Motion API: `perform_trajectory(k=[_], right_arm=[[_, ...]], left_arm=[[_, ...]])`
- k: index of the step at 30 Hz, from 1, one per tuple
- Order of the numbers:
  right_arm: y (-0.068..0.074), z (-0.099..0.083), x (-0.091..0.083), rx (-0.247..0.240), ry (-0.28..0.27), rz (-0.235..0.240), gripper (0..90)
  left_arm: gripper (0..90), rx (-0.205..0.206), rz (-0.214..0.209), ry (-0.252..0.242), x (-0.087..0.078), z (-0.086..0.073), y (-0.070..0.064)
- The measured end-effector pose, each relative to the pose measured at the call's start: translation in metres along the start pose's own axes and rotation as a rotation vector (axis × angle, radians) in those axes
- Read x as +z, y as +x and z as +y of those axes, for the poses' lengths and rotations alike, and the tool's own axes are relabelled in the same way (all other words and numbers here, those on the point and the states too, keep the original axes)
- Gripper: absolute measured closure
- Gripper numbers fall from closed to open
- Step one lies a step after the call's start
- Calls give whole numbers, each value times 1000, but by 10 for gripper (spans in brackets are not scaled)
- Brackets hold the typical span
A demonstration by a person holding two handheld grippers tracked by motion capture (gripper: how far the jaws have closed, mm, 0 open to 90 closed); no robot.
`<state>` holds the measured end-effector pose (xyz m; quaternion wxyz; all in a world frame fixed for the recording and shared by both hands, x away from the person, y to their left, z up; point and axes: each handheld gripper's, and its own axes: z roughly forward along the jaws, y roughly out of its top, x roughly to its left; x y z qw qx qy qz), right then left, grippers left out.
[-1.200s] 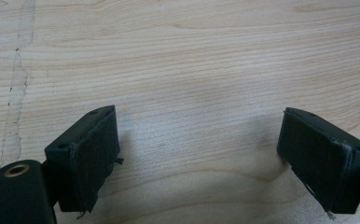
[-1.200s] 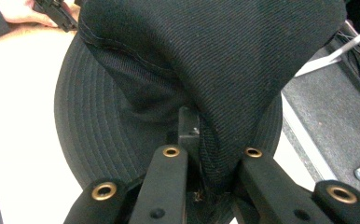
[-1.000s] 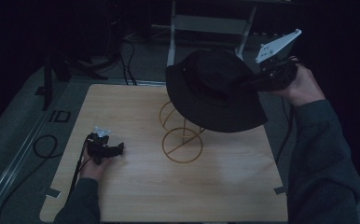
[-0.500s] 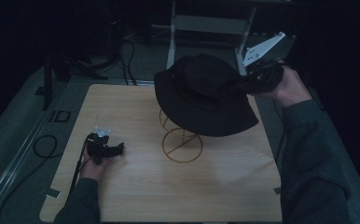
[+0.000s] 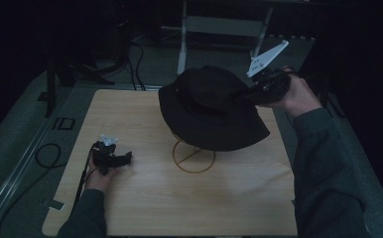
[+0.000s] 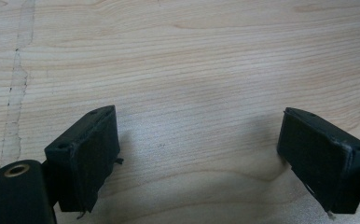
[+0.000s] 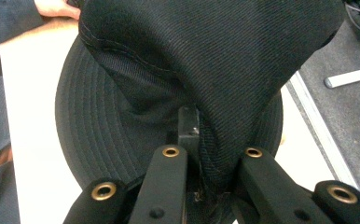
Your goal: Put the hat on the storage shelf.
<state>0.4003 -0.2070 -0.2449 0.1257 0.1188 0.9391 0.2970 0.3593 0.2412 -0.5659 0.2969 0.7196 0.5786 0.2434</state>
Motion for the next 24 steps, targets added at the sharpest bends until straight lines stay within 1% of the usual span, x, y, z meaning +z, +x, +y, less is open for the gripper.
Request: perform_trajectory(k=[4, 14, 17, 22, 24], right_arm=[[1, -1, 7, -2, 17, 12, 864], [2, -3, 21, 6, 19, 35, 861], [3, -3, 26, 1, 24, 45, 859], [4, -3, 31, 9, 24, 47, 852], [4, -3, 33, 5, 27, 49, 849]], left_arm=[[129, 0, 0, -1, 0, 0, 0], [130, 0, 0, 0, 0, 0, 0], [129, 1, 0, 0, 0, 0, 0], [129, 1, 0, 0, 0, 0, 0], [130, 1, 0, 0, 0, 0, 0]])
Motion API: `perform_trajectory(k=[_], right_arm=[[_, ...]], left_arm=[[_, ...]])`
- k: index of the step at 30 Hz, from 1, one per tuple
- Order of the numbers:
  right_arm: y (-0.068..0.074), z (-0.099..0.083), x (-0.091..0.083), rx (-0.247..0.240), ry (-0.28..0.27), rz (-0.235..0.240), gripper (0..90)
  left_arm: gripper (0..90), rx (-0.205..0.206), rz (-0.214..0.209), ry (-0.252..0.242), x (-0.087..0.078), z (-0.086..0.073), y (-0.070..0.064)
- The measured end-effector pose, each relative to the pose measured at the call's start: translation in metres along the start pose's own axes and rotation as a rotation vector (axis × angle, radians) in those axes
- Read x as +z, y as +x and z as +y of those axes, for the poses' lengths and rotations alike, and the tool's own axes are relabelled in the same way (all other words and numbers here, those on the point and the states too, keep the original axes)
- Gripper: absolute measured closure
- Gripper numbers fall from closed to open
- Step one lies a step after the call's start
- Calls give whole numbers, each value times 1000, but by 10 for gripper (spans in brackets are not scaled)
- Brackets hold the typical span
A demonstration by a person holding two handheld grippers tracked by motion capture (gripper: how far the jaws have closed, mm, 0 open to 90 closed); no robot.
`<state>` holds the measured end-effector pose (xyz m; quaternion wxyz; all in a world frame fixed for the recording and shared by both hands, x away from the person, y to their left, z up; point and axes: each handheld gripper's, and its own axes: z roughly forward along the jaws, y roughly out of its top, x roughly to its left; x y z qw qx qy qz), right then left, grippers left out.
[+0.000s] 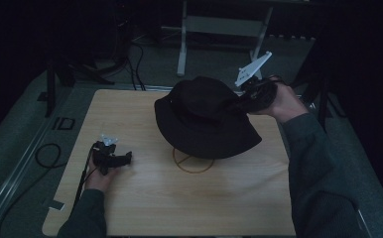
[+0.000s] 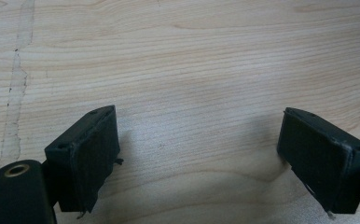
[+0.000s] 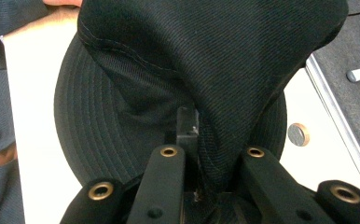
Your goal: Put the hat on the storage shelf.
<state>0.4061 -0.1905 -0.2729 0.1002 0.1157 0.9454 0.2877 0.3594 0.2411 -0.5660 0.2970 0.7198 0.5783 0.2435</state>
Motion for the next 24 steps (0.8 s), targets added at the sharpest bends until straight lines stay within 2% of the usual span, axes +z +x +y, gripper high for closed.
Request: perform_trajectory(k=[19, 24], right_arm=[[1, -1, 19, 9, 48, 34, 792], [1, -4, 29, 12, 66, 42, 786]], left_arm=[[130, 3, 0, 2, 0, 0, 0], [130, 3, 0, 3, 0, 0, 0]])
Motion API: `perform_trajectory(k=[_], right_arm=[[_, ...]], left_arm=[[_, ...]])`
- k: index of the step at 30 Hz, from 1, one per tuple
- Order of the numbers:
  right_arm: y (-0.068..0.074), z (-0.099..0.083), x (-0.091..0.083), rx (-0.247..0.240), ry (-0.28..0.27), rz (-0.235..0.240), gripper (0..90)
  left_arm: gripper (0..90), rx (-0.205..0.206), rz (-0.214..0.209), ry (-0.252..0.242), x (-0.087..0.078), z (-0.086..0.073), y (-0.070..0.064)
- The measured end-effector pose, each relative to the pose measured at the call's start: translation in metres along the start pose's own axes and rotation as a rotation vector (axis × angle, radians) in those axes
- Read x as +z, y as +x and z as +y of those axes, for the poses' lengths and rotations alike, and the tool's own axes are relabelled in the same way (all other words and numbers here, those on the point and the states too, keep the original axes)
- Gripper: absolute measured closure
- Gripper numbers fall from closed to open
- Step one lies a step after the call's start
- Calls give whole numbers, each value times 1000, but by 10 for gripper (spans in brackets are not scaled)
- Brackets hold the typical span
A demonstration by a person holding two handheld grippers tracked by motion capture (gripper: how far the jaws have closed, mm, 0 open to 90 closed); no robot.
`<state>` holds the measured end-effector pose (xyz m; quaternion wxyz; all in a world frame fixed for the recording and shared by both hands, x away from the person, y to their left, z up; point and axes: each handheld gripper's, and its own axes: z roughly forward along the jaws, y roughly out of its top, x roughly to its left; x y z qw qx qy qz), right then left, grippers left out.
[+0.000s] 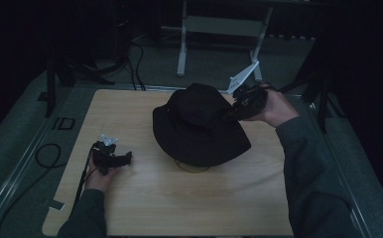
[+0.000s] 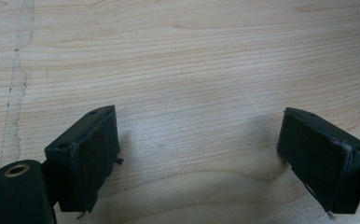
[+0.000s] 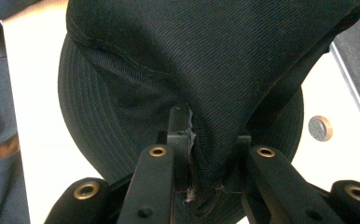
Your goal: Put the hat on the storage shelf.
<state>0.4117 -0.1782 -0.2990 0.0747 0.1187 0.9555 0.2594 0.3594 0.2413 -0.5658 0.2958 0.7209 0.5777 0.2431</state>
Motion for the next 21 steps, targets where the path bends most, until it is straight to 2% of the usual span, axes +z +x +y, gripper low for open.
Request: perform_trajectory(k=[4, 10, 12, 13, 18, 21], right_arm=[[0, 1, 9, -1, 9, 9, 769], [1, 1, 13, 0, 18, 8, 732], [2, 1, 14, 2, 31, 12, 696], [2, 2, 17, 2, 50, 15, 642], [3, 4, 23, 4, 80, 7, 580], [1, 3, 26, 29, 95, 3, 513]], left_arm=[[129, -1, -1, -1, 0, 0, 0], [130, -1, -1, -1, 0, 0, 0], [129, -1, -1, -1, 0, 0, 0], [129, -1, -1, -1, 0, 0, 0], [129, 0, -1, -1, 0, 0, 0], [130, 3, -1, 2, 0, 0, 0]])
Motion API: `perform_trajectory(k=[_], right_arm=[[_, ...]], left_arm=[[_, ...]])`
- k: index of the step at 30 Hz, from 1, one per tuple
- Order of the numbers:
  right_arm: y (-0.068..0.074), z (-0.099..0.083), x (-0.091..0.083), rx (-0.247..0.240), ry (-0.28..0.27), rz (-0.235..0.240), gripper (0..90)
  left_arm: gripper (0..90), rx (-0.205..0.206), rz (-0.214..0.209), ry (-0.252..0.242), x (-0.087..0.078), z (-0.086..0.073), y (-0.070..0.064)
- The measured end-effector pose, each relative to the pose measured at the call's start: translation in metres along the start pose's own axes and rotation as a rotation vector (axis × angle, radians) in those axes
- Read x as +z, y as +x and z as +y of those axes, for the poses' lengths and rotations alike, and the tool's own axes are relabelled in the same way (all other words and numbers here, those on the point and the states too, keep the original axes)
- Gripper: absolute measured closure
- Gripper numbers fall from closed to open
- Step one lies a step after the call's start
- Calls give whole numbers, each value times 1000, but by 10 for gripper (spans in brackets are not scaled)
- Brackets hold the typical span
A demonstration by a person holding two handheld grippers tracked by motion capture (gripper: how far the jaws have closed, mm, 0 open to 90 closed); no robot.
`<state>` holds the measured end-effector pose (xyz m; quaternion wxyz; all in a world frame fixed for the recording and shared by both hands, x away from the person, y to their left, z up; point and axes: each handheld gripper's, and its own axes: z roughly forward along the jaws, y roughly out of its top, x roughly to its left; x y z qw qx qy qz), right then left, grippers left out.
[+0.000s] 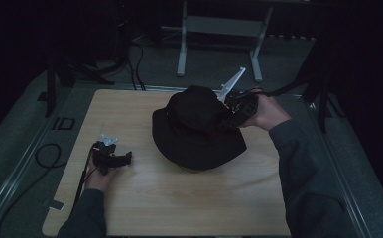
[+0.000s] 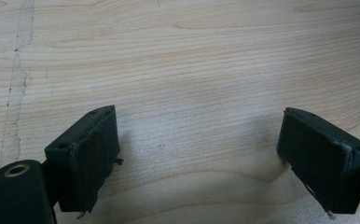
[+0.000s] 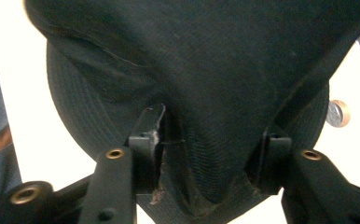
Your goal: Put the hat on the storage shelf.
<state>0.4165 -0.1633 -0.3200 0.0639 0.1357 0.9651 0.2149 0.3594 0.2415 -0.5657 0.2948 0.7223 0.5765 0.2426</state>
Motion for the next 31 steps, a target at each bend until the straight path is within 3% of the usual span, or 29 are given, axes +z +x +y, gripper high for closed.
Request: perform_trajectory(k=[3, 10, 14, 31], right_arm=[[-3, -3, 1, 34, -1, -7, 467], [-4, -7, -5, 52, -46, -92, 277], [-4, -9, -7, 58, -56, -126, 216], [-5, -21, -25, 87, -94, -186, 140]], left_arm=[[130, -4, 0, -3, 0, 0, 0], [130, 0, 0, 0, 0, 0, 0], [129, 0, 0, 0, 0, 0, 0], [130, -3, -1, -3, 0, 0, 0]])
